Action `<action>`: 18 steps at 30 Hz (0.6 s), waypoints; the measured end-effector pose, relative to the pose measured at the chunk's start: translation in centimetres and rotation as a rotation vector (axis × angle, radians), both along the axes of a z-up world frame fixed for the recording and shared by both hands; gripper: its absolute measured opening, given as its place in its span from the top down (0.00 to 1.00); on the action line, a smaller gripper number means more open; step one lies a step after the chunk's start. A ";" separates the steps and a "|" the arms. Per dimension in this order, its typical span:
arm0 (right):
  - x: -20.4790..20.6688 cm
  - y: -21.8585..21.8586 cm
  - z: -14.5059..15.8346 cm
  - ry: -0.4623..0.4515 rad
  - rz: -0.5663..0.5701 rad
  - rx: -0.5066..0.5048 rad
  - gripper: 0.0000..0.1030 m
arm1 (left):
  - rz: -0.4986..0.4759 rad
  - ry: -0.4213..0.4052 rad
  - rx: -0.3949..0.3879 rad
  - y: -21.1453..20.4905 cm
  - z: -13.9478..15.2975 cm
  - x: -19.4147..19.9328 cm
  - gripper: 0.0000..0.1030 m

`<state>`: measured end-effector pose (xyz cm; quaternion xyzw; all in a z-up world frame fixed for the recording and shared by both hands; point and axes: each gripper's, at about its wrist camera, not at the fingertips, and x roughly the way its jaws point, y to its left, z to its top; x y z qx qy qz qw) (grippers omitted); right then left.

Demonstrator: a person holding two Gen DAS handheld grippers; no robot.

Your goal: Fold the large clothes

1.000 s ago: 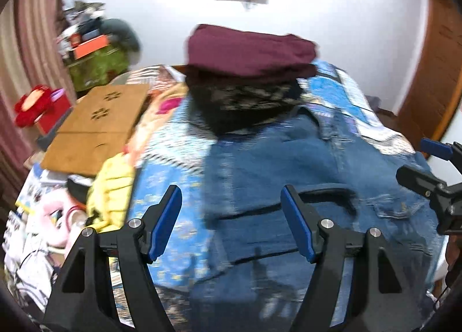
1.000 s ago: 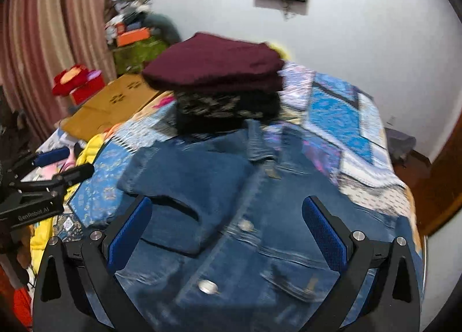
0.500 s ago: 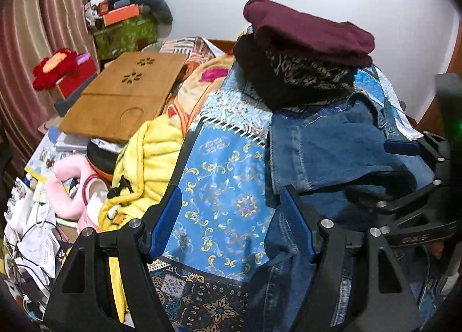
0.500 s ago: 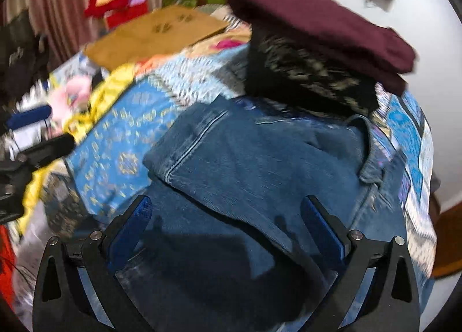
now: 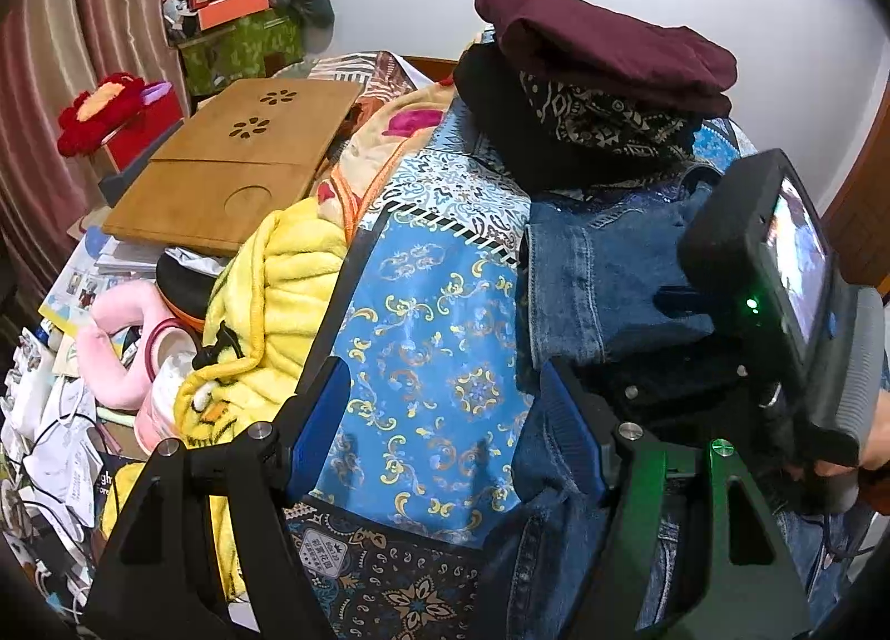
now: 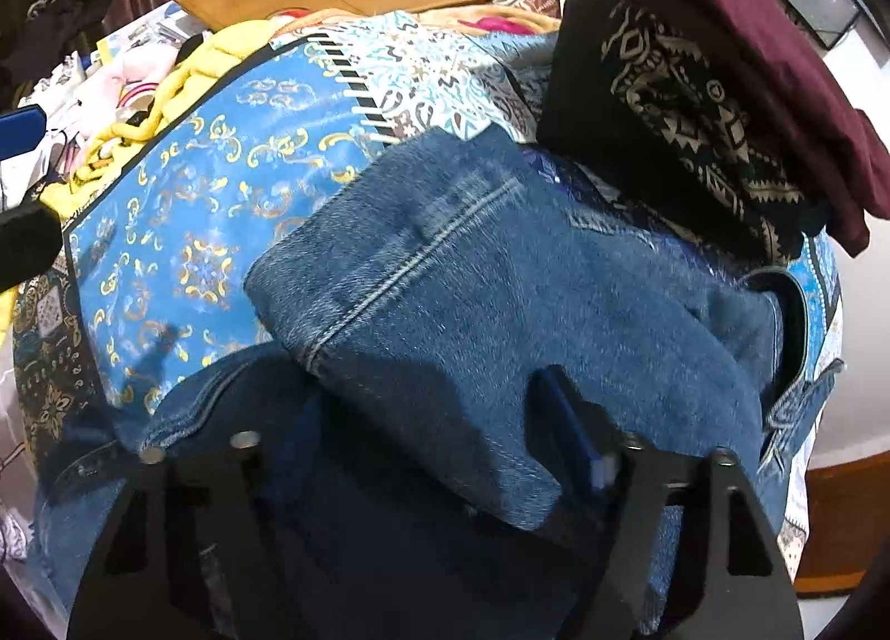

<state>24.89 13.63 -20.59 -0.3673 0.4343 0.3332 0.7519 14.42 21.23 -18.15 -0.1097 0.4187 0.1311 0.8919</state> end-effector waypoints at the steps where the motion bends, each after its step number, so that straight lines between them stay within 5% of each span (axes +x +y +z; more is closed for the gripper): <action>1: -0.1 0.0 0.1 -0.004 0.004 0.006 0.58 | -0.003 0.001 0.004 -0.1 0.1 0.0 0.32; 4: 0.0 -0.1 0.5 -0.038 -0.014 0.010 0.89 | -0.010 0.002 0.014 -0.6 0.3 0.0 0.32; 9: 1.1 -2.3 3.0 0.000 -0.092 0.149 0.93 | -0.020 -0.005 0.028 -1.3 0.9 -0.1 0.32; 18: 0.8 -10.4 11.5 -0.061 -0.232 0.423 0.94 | -0.053 -0.005 0.065 -3.5 1.5 0.3 0.32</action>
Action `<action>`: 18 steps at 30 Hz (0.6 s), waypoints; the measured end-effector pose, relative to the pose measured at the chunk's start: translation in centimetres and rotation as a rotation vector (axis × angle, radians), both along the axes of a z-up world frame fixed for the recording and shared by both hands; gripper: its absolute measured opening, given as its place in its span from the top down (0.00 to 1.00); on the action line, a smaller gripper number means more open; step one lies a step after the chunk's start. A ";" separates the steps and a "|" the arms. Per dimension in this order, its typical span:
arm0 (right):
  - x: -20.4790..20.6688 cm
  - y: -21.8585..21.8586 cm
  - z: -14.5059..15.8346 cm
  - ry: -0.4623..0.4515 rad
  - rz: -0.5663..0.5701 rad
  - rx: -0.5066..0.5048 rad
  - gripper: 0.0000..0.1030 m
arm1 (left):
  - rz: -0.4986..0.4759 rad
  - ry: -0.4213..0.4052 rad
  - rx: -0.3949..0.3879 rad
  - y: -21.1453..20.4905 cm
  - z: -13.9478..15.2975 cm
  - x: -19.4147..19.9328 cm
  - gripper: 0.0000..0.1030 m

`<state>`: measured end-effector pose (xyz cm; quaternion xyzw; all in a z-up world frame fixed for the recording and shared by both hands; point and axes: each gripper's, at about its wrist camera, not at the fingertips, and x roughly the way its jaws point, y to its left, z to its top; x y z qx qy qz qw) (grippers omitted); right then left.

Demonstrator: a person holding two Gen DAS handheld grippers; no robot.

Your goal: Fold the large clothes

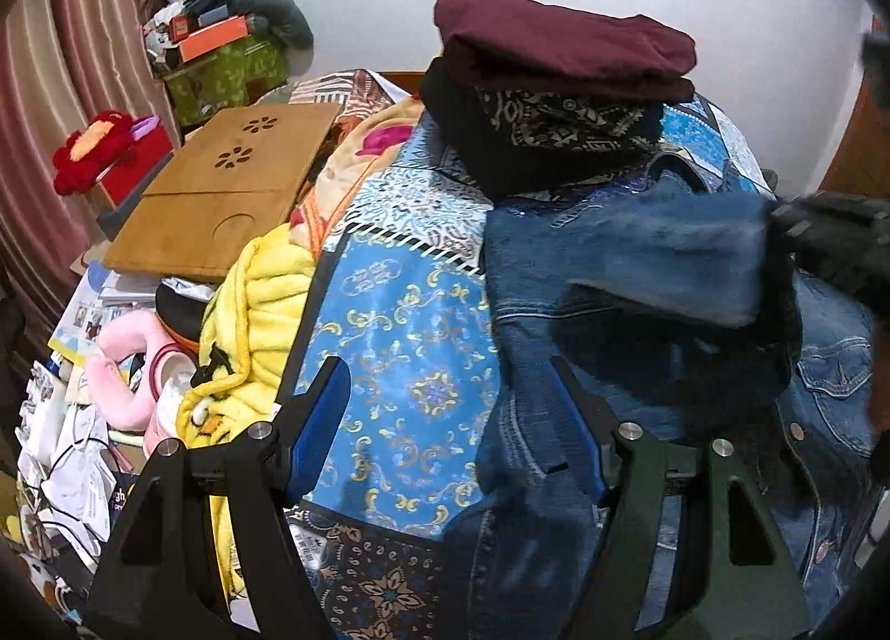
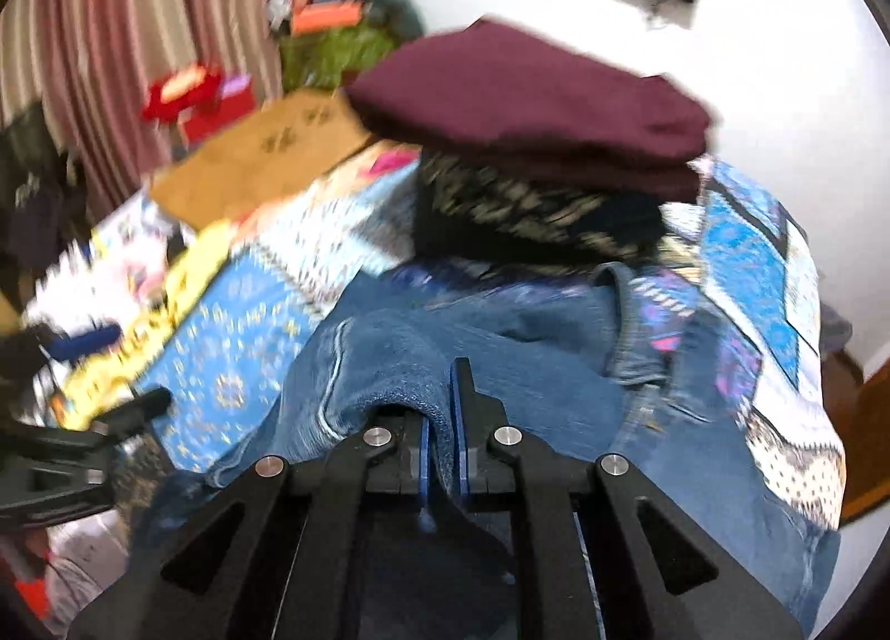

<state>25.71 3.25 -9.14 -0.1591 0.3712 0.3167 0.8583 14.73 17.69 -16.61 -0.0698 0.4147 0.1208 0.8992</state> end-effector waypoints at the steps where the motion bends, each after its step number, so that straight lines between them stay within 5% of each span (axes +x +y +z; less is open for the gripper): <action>1: 0.1 -0.9 0.7 0.002 -0.018 0.031 0.94 | -0.005 -0.001 0.002 -0.3 0.1 0.1 0.32; 8: 0.6 -8.6 3.1 0.033 -0.189 0.188 0.94 | -0.053 0.020 0.007 -2.9 -0.3 1.4 0.32; 14: 1.3 -14.9 0.0 0.126 -0.352 0.210 0.94 | -0.084 0.072 0.001 -4.9 -1.8 2.7 0.32; 18: 2.1 -18.8 -3.7 0.272 -0.448 0.229 0.94 | -0.108 0.094 0.011 -6.3 -2.2 3.1 0.32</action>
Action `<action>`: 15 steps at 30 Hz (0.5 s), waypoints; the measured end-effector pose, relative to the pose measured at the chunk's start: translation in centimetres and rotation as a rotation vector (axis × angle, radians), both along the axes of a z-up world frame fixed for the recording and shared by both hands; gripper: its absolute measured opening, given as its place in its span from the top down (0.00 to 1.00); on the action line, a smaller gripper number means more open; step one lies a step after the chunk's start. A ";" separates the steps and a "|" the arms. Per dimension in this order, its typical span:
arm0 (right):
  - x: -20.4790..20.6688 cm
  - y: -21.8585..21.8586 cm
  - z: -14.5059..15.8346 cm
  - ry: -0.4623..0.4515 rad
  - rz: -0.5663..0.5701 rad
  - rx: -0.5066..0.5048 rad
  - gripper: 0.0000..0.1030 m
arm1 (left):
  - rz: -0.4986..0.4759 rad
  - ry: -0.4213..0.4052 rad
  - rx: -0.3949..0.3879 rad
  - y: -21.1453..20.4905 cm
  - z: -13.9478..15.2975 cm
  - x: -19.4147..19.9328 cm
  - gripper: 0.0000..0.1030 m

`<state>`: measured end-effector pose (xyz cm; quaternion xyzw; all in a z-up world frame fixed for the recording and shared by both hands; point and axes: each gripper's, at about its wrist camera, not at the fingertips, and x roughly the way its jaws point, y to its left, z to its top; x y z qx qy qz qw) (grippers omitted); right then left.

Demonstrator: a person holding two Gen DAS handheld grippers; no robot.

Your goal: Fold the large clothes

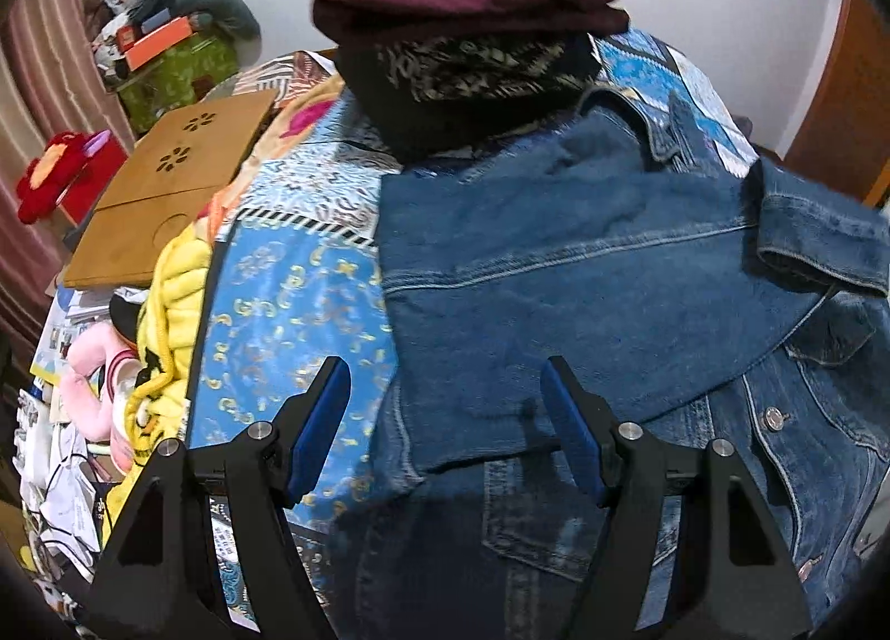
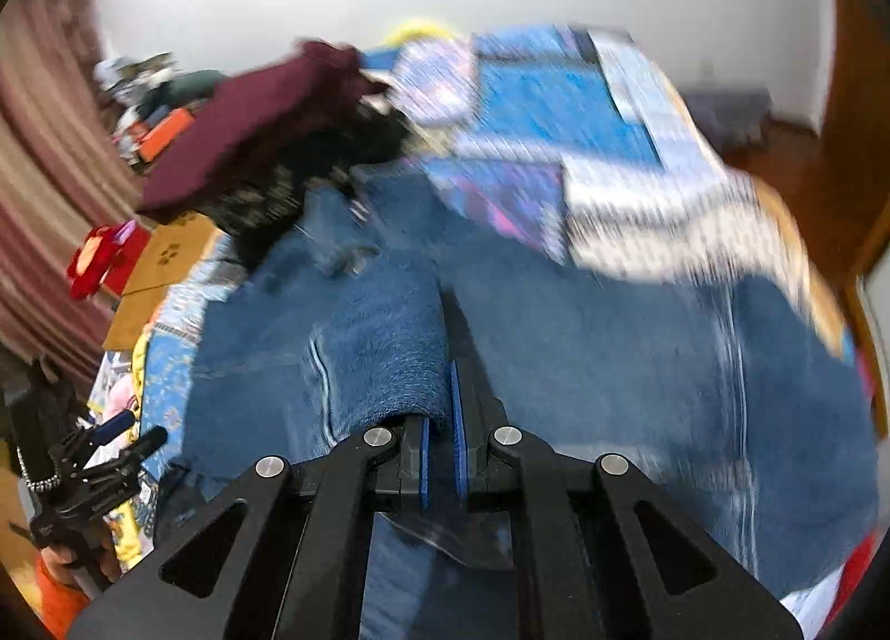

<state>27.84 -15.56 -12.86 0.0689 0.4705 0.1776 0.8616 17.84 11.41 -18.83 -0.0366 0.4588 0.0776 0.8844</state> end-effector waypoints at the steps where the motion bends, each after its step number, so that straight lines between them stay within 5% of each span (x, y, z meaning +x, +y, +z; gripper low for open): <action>1: -0.2 -0.6 -0.6 0.028 -0.006 0.008 0.94 | -0.009 0.008 0.004 -0.4 -0.2 0.2 0.32; 5: -0.6 -2.0 -3.4 0.138 -0.004 0.025 0.91 | -0.028 0.032 0.013 -1.2 -0.9 0.6 0.32; 15: -3.5 -1.5 -1.7 0.059 0.101 -0.160 0.64 | -0.059 0.088 0.021 -2.4 -3.3 1.3 0.32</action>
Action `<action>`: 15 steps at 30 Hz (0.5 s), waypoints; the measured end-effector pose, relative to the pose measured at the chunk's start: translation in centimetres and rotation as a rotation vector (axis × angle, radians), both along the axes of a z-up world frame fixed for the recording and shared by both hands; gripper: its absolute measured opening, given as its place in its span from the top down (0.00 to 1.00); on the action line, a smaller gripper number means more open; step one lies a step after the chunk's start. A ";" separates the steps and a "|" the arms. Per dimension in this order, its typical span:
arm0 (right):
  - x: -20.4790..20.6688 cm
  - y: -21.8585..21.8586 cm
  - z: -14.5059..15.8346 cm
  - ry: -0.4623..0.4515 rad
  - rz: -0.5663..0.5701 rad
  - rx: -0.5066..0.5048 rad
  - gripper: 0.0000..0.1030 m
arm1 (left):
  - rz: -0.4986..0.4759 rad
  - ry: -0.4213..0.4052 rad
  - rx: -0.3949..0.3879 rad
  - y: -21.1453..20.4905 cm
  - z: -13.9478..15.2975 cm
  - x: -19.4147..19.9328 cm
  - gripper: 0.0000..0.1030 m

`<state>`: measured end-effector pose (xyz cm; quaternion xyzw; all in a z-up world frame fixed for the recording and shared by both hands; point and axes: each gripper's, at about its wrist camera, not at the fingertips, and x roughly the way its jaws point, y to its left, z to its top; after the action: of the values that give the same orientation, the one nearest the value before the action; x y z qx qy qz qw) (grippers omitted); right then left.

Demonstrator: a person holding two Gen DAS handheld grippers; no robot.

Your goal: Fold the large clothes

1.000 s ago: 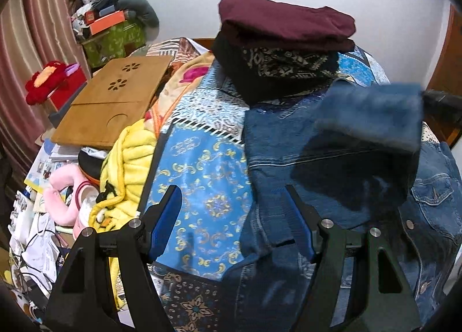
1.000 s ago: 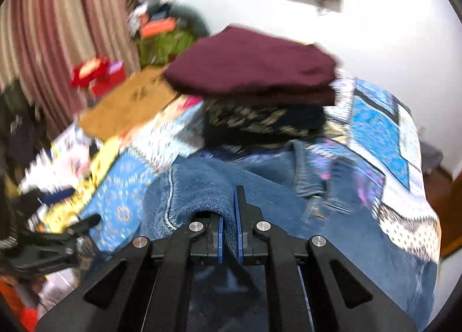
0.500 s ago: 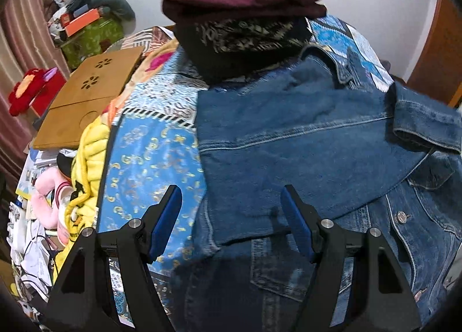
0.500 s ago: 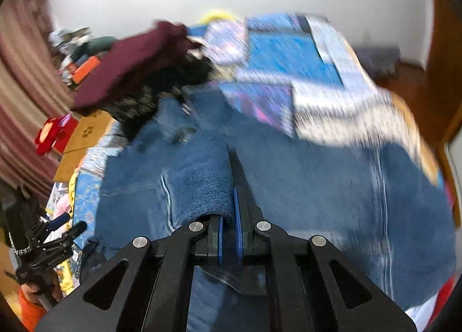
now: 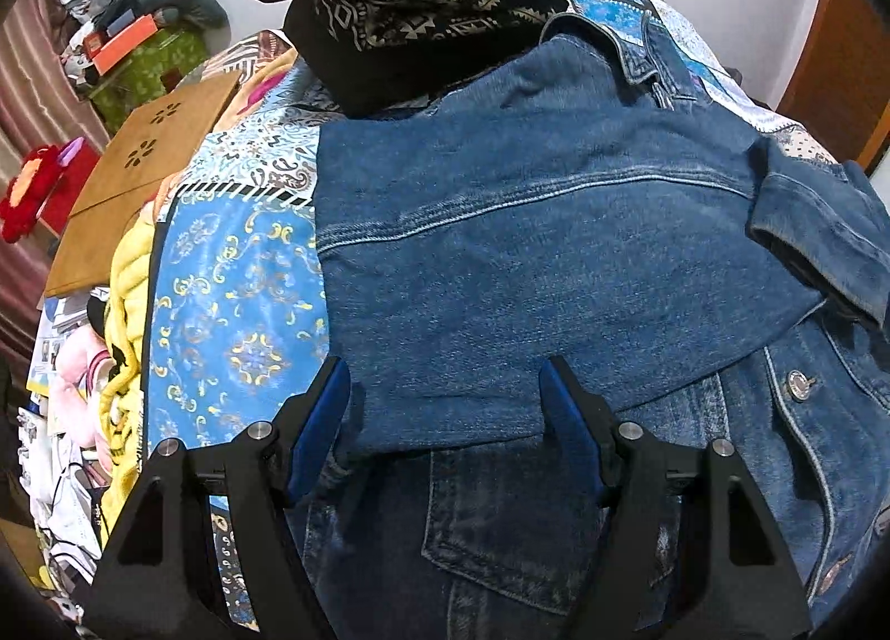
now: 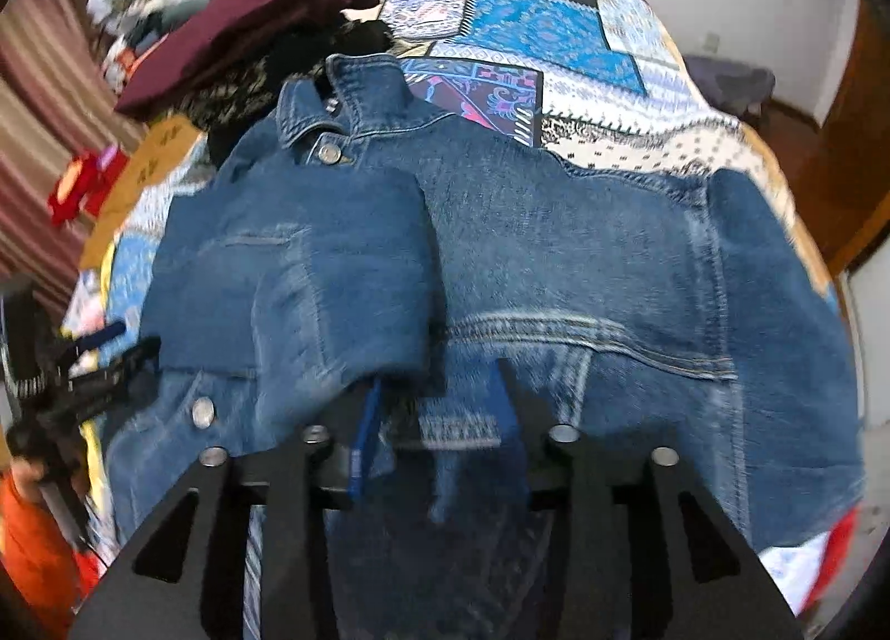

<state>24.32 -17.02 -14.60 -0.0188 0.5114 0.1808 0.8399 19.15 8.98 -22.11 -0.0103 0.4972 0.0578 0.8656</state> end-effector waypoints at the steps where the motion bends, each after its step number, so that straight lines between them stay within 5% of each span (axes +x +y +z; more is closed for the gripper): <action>1: -0.3 -0.2 0.2 -0.012 0.007 -0.017 0.63 | 0.000 -0.002 0.000 0.0 -0.1 0.0 0.31; 8: -1.6 -0.8 2.8 -0.057 0.013 0.039 0.59 | 0.007 -0.001 -0.014 0.1 0.4 -0.1 0.31; 15: -0.8 4.3 3.6 -0.151 0.118 -0.008 0.45 | -0.018 -0.038 -0.011 -1.0 1.8 -1.1 0.31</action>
<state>23.50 -12.72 -11.01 -0.0657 0.4452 0.2258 0.8640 18.08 8.03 -20.27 -0.0116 0.4809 0.0470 0.8754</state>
